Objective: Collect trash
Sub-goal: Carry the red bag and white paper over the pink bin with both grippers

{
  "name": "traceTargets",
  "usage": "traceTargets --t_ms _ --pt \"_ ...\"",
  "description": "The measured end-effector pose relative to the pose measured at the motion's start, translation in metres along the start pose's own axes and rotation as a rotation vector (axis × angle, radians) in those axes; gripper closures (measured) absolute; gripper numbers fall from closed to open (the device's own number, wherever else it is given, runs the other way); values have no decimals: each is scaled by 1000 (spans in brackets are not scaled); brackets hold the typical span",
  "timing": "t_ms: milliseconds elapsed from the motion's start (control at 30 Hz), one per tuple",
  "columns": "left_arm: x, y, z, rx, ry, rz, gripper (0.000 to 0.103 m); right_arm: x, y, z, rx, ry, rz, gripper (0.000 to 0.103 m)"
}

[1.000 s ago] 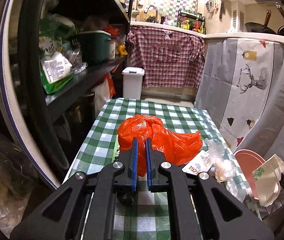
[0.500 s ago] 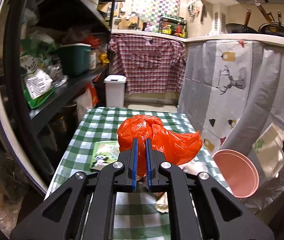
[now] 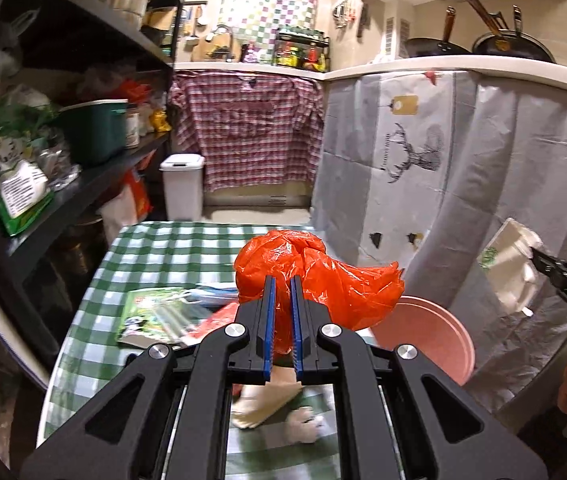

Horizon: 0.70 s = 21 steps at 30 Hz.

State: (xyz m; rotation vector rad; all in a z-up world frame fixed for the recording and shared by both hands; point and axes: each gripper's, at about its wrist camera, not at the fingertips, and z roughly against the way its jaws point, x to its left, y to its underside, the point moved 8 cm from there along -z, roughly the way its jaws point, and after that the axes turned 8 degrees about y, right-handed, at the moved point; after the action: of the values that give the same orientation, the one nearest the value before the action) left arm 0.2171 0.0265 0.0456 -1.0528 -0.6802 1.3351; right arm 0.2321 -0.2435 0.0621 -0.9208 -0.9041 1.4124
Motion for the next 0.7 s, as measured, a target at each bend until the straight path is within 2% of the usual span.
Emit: traceTargets --t_ms 233,367,467,700 --pt "-45 2 -17 27 69 -21 96 -26 -1 -18 -10 22 -25 102" --pt "-71 7 -29 34 129 -40 96 -39 9 -29 4 27 -69 102" --pt "-82 17 -44 68 159 -47 96 -48 16 -37 14 33 -91 102" --pt "-111 22 -76 86 217 -79 96 -49 24 -49 32 24 -95 102"
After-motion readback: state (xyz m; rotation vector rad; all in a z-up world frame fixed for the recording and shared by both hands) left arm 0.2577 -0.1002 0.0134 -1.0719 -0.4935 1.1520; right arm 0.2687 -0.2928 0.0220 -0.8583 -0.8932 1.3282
